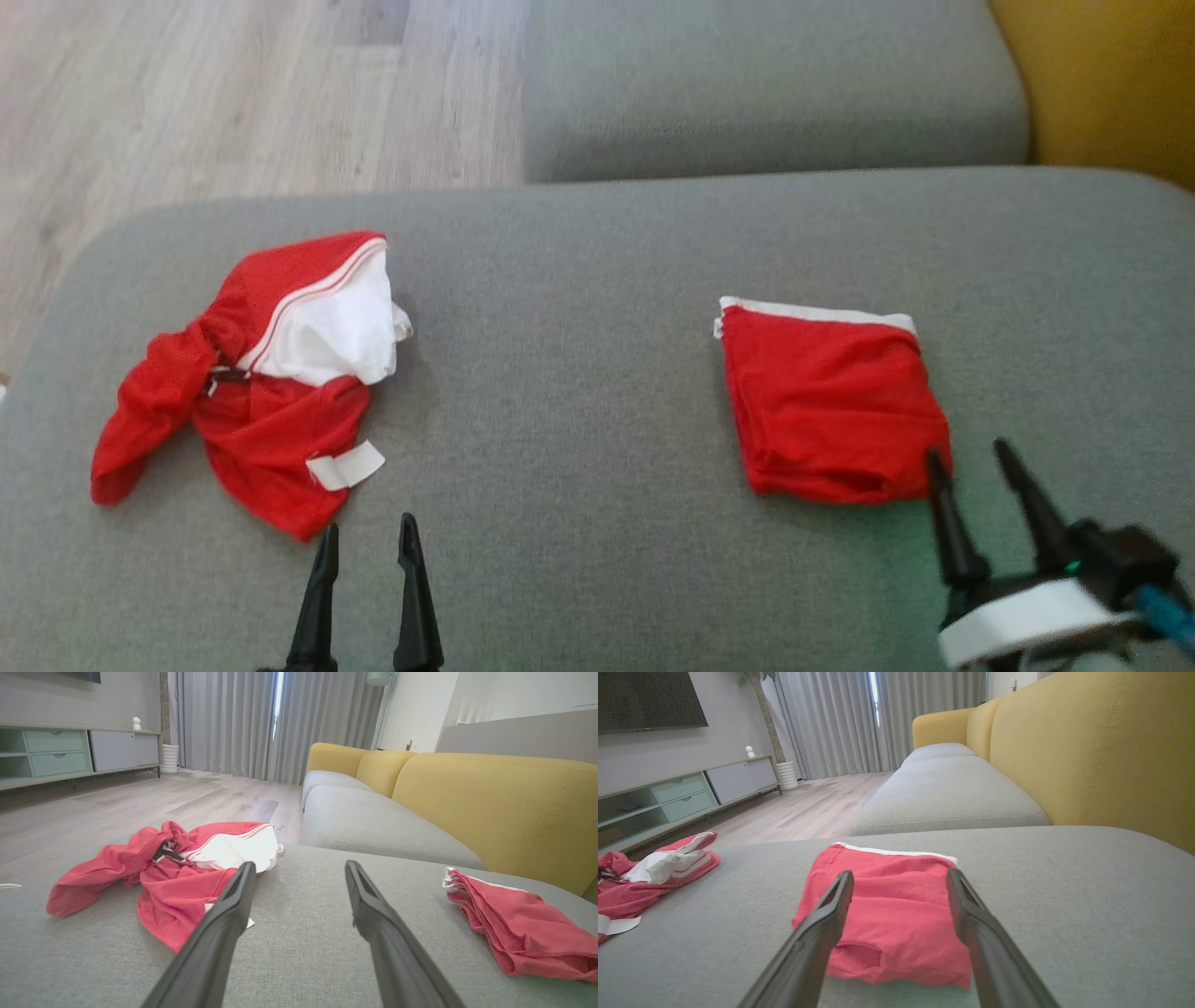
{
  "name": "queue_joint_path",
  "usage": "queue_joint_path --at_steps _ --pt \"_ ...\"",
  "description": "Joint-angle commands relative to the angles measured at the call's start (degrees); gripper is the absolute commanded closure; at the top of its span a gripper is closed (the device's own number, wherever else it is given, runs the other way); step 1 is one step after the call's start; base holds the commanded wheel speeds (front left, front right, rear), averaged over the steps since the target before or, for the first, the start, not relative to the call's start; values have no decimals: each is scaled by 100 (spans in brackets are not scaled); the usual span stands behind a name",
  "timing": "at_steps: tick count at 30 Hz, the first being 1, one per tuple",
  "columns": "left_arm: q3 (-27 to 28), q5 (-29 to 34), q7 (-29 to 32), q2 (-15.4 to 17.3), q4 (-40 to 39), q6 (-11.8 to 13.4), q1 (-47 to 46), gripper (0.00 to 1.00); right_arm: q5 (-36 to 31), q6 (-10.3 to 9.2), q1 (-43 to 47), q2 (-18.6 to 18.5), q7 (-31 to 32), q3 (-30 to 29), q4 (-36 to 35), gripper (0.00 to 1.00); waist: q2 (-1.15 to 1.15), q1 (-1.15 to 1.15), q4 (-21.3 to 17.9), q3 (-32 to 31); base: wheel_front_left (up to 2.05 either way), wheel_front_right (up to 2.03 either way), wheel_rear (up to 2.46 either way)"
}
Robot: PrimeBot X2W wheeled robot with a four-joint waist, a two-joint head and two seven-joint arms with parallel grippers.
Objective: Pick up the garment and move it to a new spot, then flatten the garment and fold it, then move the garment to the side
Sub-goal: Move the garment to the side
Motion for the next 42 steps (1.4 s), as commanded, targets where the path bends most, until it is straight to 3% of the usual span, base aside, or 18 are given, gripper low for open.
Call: queue_joint_path --at_steps 1,6,16,21,22,23,24,30,42 --pt "118 -35 -29 -29 -176 -17 -306 0 -18 22 -425 -225 -68 4 -97 0 0 0 53 183 0 0 0" --pt "36 -78 -29 -29 -372 -72 -595 0 191 22 -993 -453 73 -261 297 0 0 0 150 659 0 0 0" --pt "-283 15 -29 -29 -234 -214 -970 0 557 22 -1859 -895 1398 -357 1115 0 0 0 357 1104 0 0 0" --pt "-325 82 -29 -29 -199 -194 -1059 0 883 22 -1787 -889 2036 -103 1381 0 0 0 436 1129 0 0 0" --pt "-324 85 -29 -29 -206 -178 -1065 0 967 22 -1763 -889 2078 -59 1368 35 0 0 430 1138 0 0 0" --pt "-320 87 -29 -29 -214 -161 -1069 0 1029 22 -1749 -902 2091 -19 1341 94 0 0 409 1155 0 0 0" --pt "-319 91 -29 -29 -218 -151 -1077 0 1081 22 -1745 -922 2086 12 1312 100 0 0 379 1178 0 0 0" --pt "-332 139 -29 -29 -353 -152 -1243 0 1133 22 -2017 -1250 1993 45 1113 100 0 0 6 1498 0 0 0" --pt "-380 488 -29 -29 -504 -333 -2215 0 1169 22 -3635 -2601 1809 -107 1387 100 0 0 -920 2729 0 0 0"
